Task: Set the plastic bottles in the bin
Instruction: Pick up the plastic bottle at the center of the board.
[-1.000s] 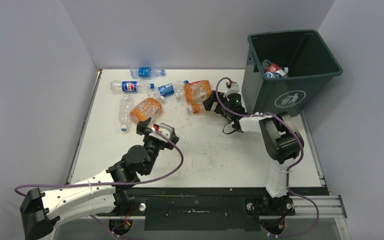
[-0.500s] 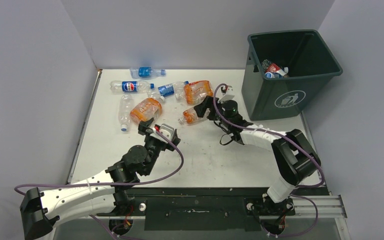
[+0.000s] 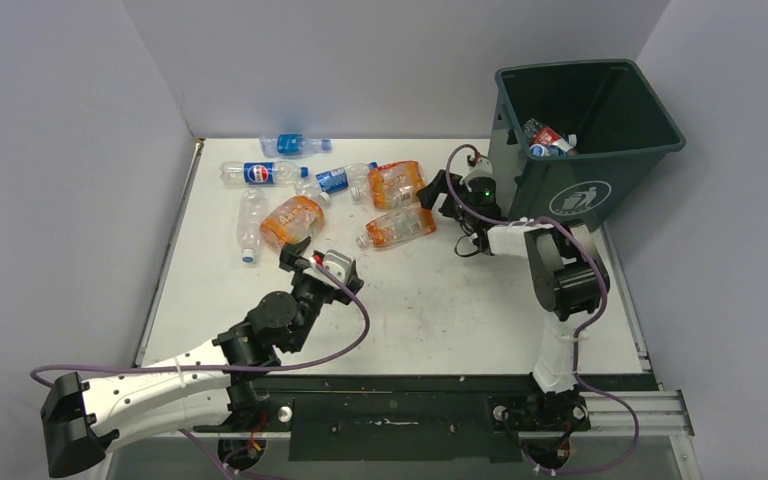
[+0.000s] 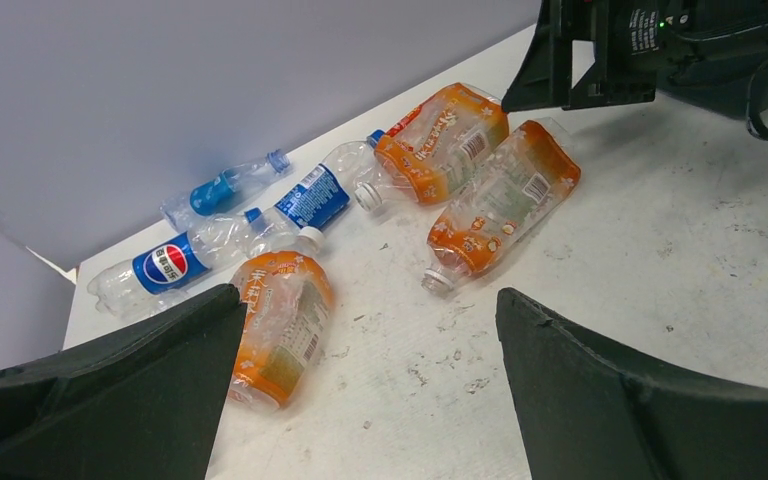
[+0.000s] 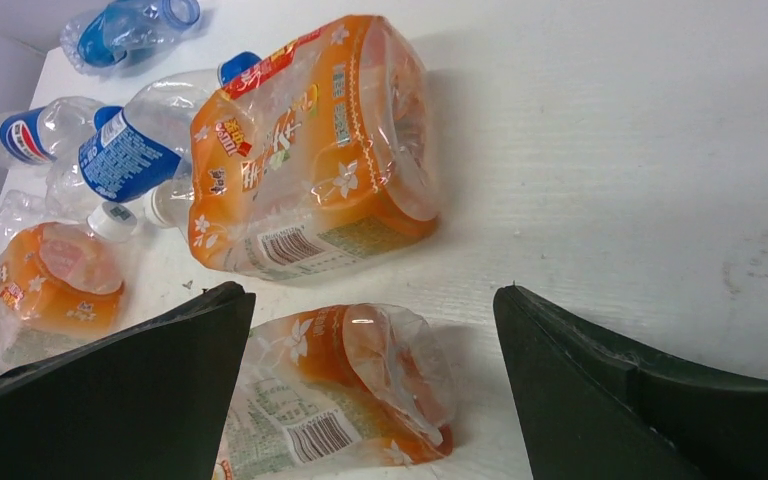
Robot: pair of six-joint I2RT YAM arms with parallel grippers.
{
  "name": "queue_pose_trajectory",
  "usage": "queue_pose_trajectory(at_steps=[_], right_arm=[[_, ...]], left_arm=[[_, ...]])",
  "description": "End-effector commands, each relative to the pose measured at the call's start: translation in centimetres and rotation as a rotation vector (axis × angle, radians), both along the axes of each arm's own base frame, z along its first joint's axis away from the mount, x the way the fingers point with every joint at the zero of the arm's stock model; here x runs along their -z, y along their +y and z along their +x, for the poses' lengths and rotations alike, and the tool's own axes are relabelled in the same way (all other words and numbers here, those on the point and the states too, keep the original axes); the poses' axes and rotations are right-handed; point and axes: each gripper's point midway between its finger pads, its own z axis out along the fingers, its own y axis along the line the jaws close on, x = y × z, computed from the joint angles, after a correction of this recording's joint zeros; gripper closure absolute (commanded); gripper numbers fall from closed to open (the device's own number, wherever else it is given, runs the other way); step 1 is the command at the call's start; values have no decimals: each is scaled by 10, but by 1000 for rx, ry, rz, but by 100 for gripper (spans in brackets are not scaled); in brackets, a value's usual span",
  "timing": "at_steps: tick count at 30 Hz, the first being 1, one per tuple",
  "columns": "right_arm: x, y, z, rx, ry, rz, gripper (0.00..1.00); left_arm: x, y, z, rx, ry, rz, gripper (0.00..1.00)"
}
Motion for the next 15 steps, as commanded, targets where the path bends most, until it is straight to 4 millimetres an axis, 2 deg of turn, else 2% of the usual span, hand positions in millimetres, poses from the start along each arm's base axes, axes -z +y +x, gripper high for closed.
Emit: queue_pose_trajectory(at_steps=[1, 6, 11, 15], right_arm=[[-27, 40, 6, -162, -82, 120, 5], [-9, 45, -8, -175, -44, 211, 0], [-5, 46, -28, -171, -34, 282, 14], [7, 41, -44, -139, 5, 310, 25]], left_arm=[[-24, -5, 0, 13, -30, -44, 4], [-21, -8, 0, 18, -24, -31, 4], [-20, -10, 0, 27, -20, -27, 4], [-17, -12, 0, 27, -15, -20, 4]])
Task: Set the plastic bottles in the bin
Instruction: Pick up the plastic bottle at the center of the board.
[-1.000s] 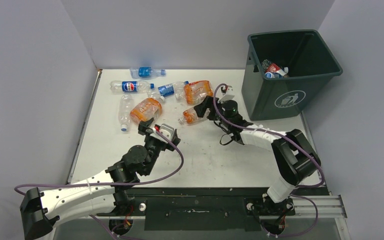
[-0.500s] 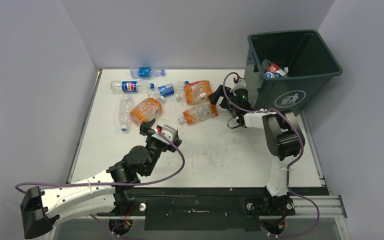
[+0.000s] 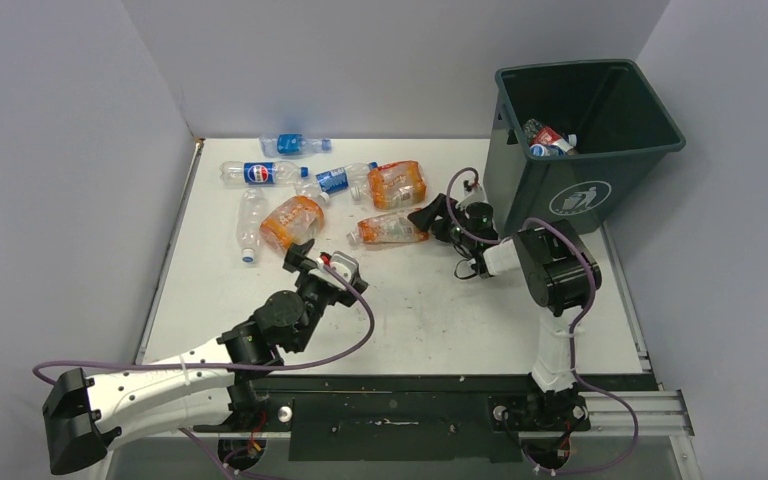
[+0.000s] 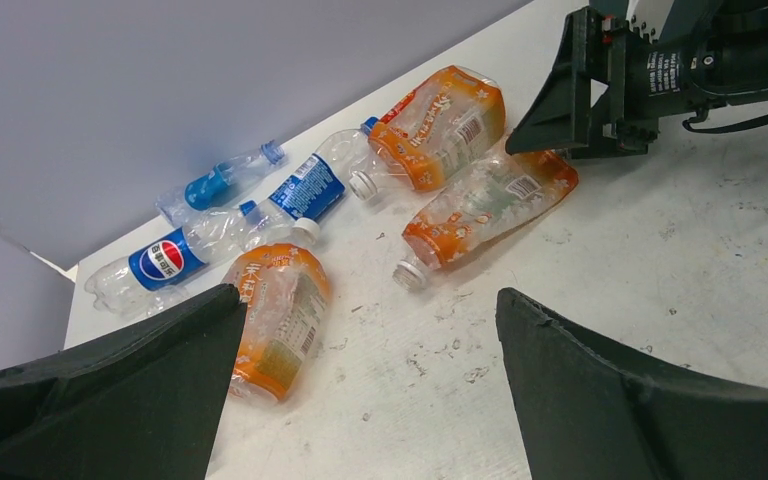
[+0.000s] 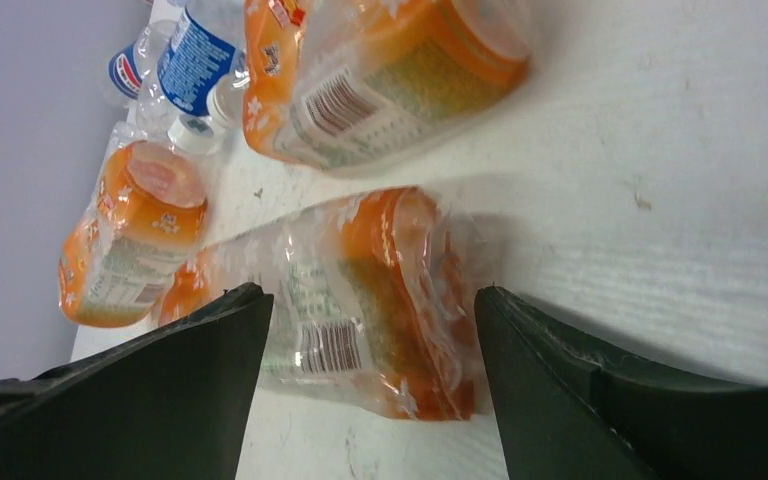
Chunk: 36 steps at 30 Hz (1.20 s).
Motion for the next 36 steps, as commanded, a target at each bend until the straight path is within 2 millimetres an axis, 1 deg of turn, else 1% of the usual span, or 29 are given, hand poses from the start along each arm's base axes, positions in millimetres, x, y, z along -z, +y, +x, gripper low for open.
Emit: queue_pose_trajectory(at_steps=[1, 3, 4, 5, 7, 9, 11, 12, 14, 15, 17, 18, 20, 21, 23, 24, 26, 29, 31, 32, 36], right_arm=[[-28, 4, -11, 27, -66, 98, 28], [-21, 0, -26, 72, -25, 113, 35], [-19, 2, -35, 77, -16, 122, 35], [-20, 5, -45, 76, -15, 127, 32], [-17, 13, -65, 67, -6, 93, 21], [-15, 16, -83, 68, -9, 37, 11], [-19, 10, -90, 85, -34, -17, 4], [-23, 6, -90, 90, -57, -48, 2], [-33, -1, -84, 98, -107, -139, 0], [-34, -7, -80, 112, -114, -196, 0], [-47, -12, -69, 127, -171, -264, 0], [-52, -17, -60, 154, -187, -295, 0], [-58, -15, -43, 139, -223, -333, 1], [-66, -7, -33, 101, -253, -356, 3], [-55, 2, -20, 35, -247, -396, 7], [-53, 8, -14, -6, -255, -391, 7], [-50, 20, -8, -91, -283, -374, 7], [-40, 32, 0, -195, -281, -401, 6], [-31, 38, 2, -245, -257, -431, 6], [-26, 42, 0, -263, -246, -445, 6], [-14, 48, -15, -307, -216, -421, 6]], left_arm=[[-26, -7, 0, 20, -29, -53, 4], [-25, -8, 0, 22, -27, -51, 4], [-25, -8, 0, 23, -27, -51, 4], [-25, -9, 0, 25, -26, -52, 4], [-24, -10, 0, 30, -24, -48, 4], [-23, -11, 0, 31, -21, -45, 4], [-23, -11, 0, 31, -20, -45, 4], [-23, -11, 0, 32, -19, -44, 4], [-24, -12, -1, 36, -20, -46, 4], [-24, -12, -1, 38, -20, -47, 4], [-25, -12, -1, 38, -21, -47, 4], [-26, -12, -1, 38, -22, -50, 4], [-26, -11, -2, 37, -23, -49, 4], [-26, -11, -2, 37, -23, -47, 4], [-25, -11, -2, 36, -23, -40, 4], [-24, -11, -2, 38, -24, -36, 4], [-25, -12, -3, 41, -29, -27, 4], [-24, -12, -5, 45, -33, -22, 4], [-23, -14, -6, 52, -32, -17, 4], [-23, -15, -6, 55, -32, -14, 4], [-23, -16, -6, 58, -32, -11, 4]])
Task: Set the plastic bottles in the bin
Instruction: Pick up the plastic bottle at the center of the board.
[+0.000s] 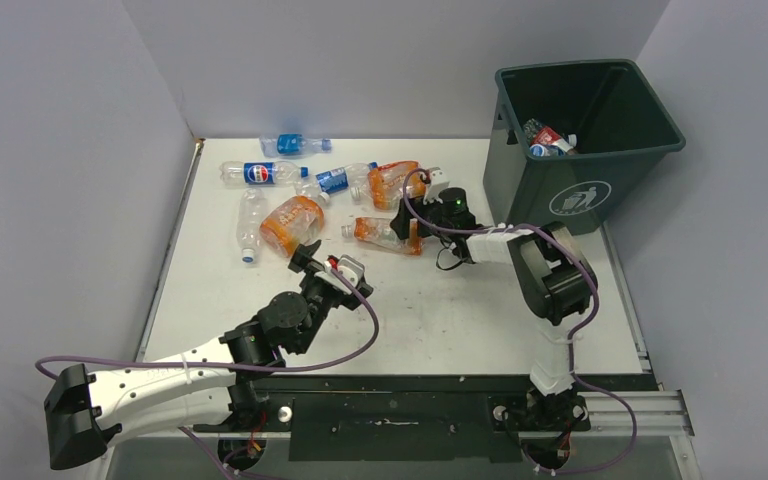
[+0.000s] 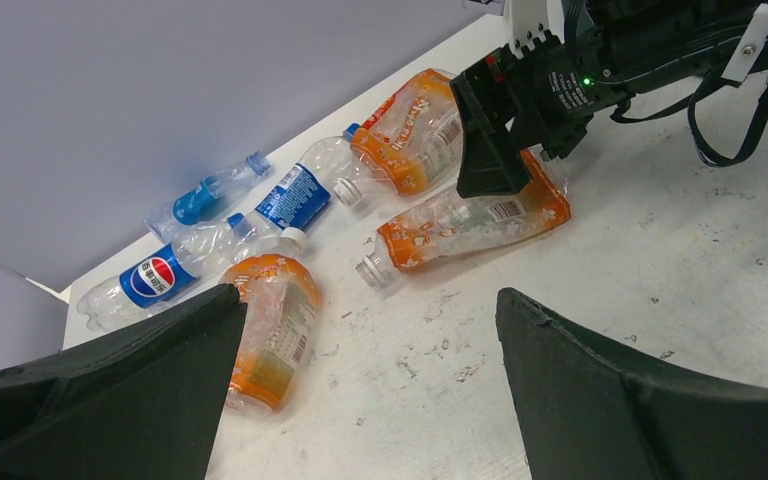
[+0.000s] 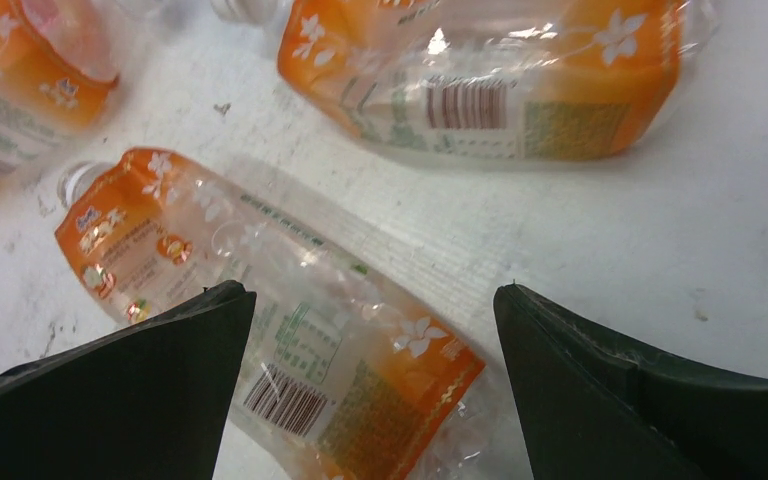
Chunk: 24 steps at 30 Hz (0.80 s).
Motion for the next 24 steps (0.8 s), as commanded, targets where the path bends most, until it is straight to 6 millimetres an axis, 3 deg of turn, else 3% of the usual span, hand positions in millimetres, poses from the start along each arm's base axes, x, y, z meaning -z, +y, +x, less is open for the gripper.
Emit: queue_pose_trajectory(at_steps=[1, 9, 12, 19, 24], right_arm=[[-9, 21, -18, -125, -5, 22, 6], [9, 31, -61, -158, 81, 55, 4], [16, 35, -71, -167, 96, 35, 8], [12, 38, -81, -156, 103, 85, 45], [-16, 39, -90, -147, 59, 189, 71]], left_arm=[[-24, -4, -1, 14, -30, -46, 4], [-25, -6, -2, 20, -30, -44, 4], [-25, -6, -2, 21, -30, -43, 4], [-26, -5, -3, 22, -31, -49, 4], [-29, -3, -3, 14, -27, -77, 4]])
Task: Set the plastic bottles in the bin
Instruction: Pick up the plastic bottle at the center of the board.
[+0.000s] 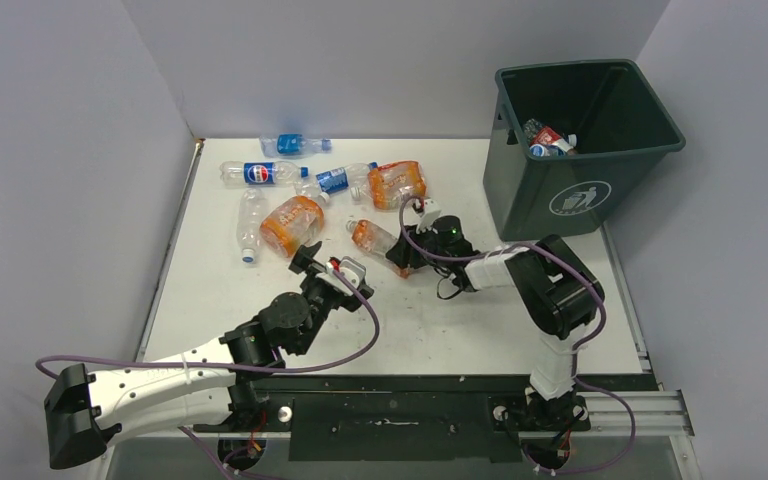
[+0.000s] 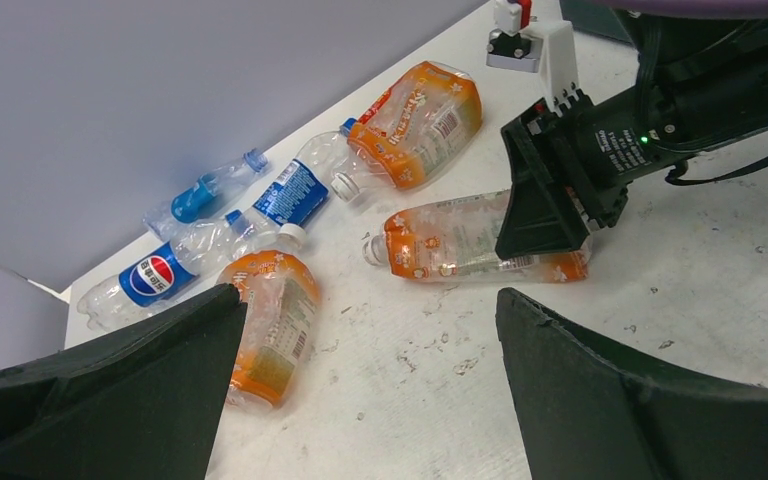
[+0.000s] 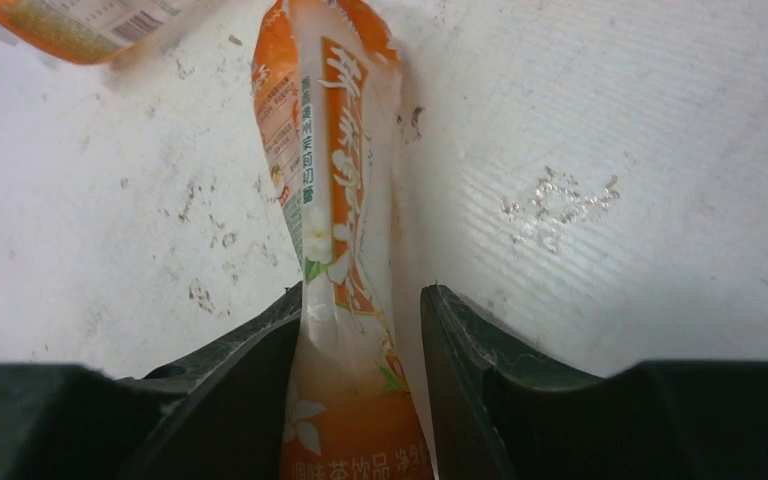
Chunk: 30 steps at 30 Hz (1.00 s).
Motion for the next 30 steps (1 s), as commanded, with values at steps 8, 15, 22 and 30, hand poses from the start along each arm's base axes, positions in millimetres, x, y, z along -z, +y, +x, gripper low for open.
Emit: queue_pose_trajectory(at_steps=[8, 15, 22, 30], right_arm=[[-148, -11, -38, 60, -234, 350, 95], [-242, -28, -100, 14, -425, 611, 95], [-298, -34, -162, -102, -523, 803, 95], [-329, -34, -204, -227, -542, 947, 95]], left_arm=[[-79, 22, -10, -43, -24, -442, 4], [-133, -3, -45, 229, 202, -884, 4], [-150, -37, -62, 520, 277, -1011, 4], [-162, -68, -69, 774, 337, -1021, 3]])
